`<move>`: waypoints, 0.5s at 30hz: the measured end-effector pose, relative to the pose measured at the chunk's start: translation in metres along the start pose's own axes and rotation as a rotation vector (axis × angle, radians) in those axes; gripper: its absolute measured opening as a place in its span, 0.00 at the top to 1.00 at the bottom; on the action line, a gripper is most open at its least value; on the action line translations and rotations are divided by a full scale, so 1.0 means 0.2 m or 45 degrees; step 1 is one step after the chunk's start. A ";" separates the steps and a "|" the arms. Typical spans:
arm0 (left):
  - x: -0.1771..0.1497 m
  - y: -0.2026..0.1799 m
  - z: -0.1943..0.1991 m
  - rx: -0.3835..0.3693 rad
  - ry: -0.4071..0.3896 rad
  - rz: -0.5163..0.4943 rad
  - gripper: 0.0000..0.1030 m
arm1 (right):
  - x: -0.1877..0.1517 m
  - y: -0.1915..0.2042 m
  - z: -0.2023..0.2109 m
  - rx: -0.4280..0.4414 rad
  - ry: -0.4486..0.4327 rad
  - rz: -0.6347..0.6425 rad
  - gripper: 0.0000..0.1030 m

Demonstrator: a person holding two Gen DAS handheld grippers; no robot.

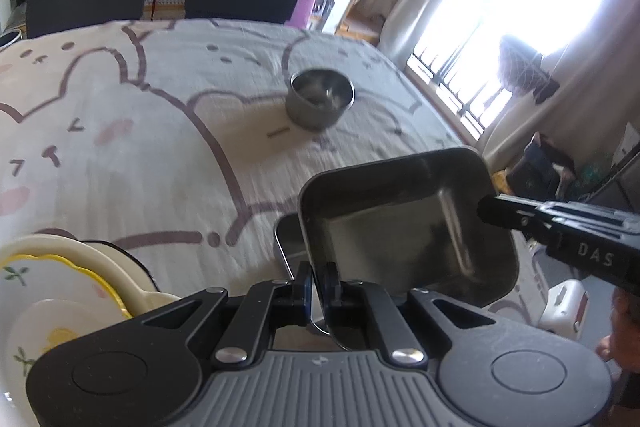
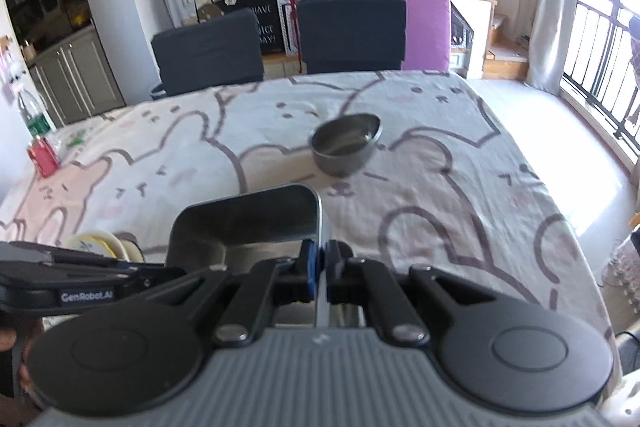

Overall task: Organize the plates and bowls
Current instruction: 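Lift the smaller steel tray with both grippers and carry it to the first tray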

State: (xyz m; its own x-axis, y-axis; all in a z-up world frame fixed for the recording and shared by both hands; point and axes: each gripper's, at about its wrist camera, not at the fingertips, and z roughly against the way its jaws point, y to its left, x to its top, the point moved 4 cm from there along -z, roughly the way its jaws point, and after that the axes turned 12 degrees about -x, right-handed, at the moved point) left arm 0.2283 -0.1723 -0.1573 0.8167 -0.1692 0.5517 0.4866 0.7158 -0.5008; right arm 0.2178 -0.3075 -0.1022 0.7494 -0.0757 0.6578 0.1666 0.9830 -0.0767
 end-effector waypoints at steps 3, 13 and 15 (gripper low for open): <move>-0.01 0.00 -0.07 0.024 0.039 -0.014 0.93 | -0.01 -0.01 -0.02 -0.021 0.016 0.023 0.94; -0.01 0.03 -0.14 0.115 0.094 -0.065 0.92 | 0.00 0.05 -0.07 -0.049 0.027 0.109 0.93; -0.01 0.04 -0.15 0.118 0.102 -0.062 0.91 | 0.00 0.06 -0.09 -0.055 0.036 0.124 0.93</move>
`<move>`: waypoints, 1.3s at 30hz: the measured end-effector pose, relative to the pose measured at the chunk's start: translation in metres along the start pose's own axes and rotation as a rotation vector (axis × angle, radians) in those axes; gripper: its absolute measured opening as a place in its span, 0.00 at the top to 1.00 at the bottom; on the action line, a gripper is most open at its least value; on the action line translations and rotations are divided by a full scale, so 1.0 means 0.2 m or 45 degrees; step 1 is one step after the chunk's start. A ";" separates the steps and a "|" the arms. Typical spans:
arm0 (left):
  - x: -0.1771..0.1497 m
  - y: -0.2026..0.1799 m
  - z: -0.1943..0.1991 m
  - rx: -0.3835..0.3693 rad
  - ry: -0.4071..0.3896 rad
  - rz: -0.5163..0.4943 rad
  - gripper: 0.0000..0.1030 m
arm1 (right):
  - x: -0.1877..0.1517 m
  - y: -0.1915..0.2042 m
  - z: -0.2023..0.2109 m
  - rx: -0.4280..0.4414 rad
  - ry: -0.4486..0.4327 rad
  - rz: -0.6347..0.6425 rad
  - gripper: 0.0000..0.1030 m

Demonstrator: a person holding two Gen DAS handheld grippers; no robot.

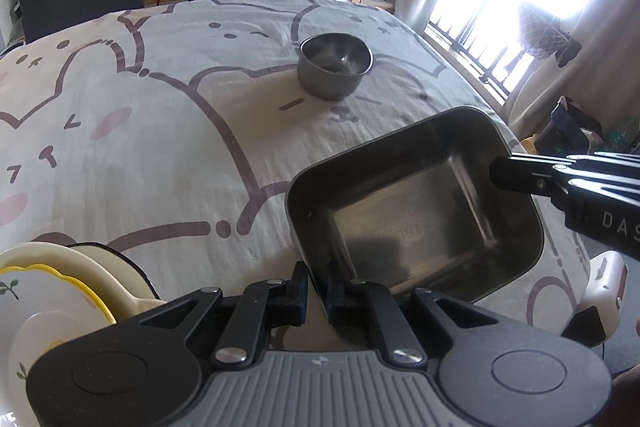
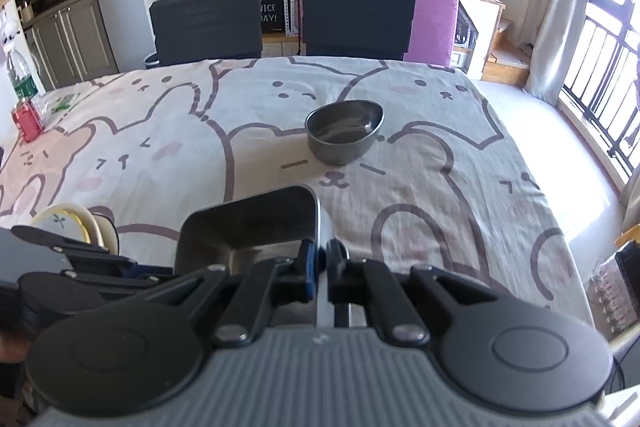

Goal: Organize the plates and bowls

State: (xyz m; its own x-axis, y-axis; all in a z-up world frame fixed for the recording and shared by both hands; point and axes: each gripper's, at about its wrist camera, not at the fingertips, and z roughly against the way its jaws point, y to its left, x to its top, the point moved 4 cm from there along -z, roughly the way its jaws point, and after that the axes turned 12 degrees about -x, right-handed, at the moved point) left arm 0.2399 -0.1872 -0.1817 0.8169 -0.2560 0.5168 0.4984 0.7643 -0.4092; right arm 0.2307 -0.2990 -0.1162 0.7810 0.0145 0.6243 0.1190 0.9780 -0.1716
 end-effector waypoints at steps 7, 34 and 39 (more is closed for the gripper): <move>0.00 0.01 -0.02 -0.011 0.017 0.001 0.90 | 0.01 0.02 -0.05 -0.039 0.037 0.047 0.93; -0.01 0.04 -0.02 -0.053 0.027 0.027 0.87 | -0.10 0.09 -0.37 -0.185 0.278 0.217 0.93; -0.01 0.04 -0.02 -0.076 0.028 0.036 0.87 | -0.09 0.06 -0.41 -0.150 0.298 0.159 0.93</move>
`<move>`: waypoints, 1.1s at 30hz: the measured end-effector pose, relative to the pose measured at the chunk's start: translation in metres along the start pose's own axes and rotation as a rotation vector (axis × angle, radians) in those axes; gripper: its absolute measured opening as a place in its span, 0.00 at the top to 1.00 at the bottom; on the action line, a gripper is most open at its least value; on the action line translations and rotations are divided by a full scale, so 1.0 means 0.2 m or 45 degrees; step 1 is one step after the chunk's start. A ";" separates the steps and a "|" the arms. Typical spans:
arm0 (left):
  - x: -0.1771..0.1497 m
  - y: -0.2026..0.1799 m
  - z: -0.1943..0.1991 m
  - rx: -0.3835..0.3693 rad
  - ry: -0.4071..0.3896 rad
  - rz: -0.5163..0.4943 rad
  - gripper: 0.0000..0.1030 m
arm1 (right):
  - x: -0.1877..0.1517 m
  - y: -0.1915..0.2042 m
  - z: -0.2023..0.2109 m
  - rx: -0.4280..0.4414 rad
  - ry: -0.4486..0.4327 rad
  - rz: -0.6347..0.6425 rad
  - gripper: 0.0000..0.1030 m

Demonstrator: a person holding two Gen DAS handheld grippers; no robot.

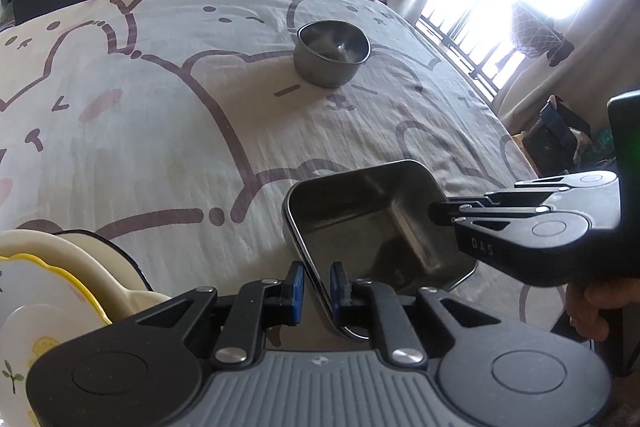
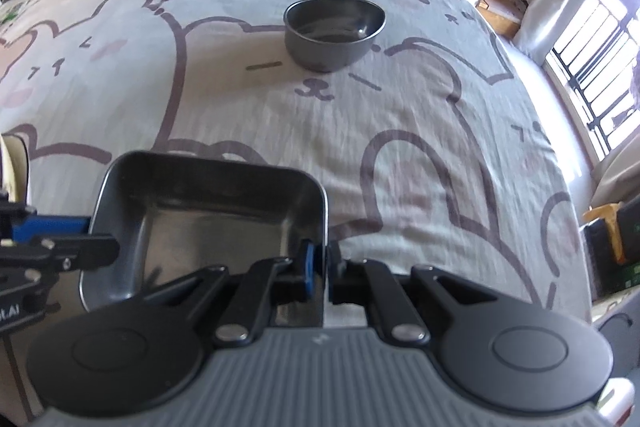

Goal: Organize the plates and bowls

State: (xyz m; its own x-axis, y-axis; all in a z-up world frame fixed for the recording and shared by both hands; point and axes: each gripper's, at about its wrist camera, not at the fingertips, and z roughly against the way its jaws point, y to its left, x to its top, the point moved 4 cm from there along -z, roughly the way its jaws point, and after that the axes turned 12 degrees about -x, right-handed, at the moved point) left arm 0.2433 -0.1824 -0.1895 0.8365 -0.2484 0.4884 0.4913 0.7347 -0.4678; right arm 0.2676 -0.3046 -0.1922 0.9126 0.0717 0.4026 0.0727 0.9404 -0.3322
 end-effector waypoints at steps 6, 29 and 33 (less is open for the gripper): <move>-0.01 -0.01 0.00 -0.006 0.002 -0.010 0.87 | 0.00 -0.03 -0.01 0.060 0.015 -0.048 0.93; -0.01 -0.02 -0.01 -0.002 0.016 -0.007 0.80 | -0.05 -0.10 0.05 0.226 0.015 -0.147 0.83; -0.02 -0.04 0.00 -0.017 0.026 -0.020 0.70 | -0.08 -0.11 0.08 0.255 -0.005 -0.149 0.79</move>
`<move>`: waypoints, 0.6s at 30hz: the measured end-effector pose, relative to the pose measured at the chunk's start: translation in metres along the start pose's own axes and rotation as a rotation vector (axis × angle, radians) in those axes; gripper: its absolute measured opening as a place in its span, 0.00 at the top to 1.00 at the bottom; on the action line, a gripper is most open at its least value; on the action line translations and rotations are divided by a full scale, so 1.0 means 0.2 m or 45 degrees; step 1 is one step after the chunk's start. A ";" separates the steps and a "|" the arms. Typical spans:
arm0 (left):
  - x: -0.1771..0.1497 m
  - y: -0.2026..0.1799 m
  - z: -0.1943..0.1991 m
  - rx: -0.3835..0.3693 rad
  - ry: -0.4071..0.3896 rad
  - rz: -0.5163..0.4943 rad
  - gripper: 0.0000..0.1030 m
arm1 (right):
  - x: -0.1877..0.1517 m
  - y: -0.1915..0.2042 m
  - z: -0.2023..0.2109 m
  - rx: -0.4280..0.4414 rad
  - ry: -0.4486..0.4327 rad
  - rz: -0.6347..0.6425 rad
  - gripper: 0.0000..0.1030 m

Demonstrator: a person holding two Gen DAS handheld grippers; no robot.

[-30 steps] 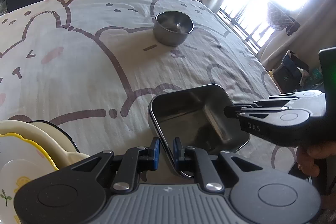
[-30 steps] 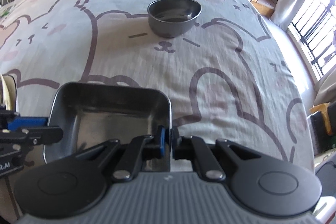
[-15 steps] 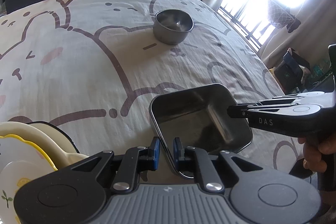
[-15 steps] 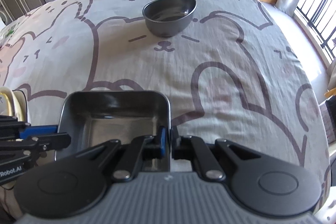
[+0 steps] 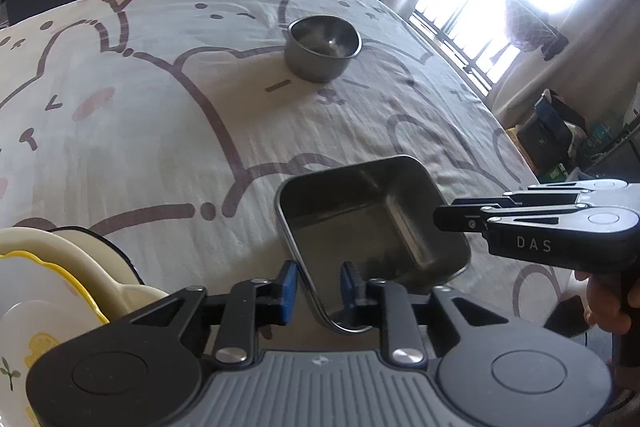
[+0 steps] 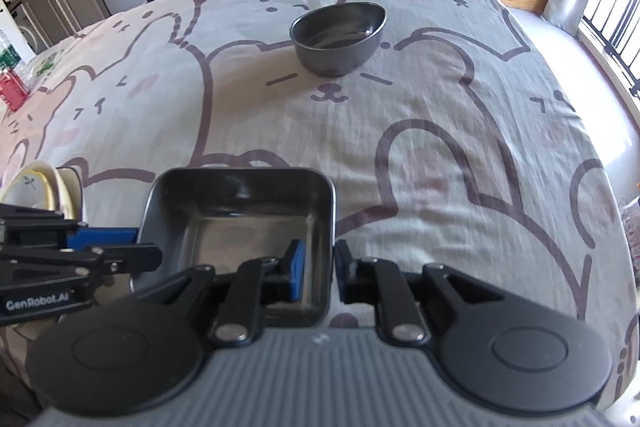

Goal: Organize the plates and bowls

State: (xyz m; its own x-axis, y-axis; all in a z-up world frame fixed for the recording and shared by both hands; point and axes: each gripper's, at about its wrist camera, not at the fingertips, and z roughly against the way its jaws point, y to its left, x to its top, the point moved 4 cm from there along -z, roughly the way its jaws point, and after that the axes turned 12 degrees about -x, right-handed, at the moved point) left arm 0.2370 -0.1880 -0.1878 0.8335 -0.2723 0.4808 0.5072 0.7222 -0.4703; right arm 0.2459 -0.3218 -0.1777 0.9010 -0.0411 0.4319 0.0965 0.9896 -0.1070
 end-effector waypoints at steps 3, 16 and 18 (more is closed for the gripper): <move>-0.01 -0.02 0.00 0.006 0.013 -0.022 0.60 | -0.01 0.00 0.03 0.017 -0.017 0.002 0.72; 0.04 -0.13 0.17 0.025 -0.069 -0.104 0.17 | -0.02 -0.05 0.26 0.058 -0.204 -0.034 0.35; 0.06 -0.16 0.22 0.033 -0.110 -0.123 0.10 | -0.01 -0.08 0.30 0.071 -0.244 -0.070 0.32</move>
State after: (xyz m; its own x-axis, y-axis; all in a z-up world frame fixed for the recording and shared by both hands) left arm 0.2214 -0.1863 -0.1357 0.7585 -0.2868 0.5852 0.5776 0.7116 -0.4000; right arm 0.2169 -0.3287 -0.1230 0.7974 -0.0737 0.5990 0.1151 0.9929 -0.0310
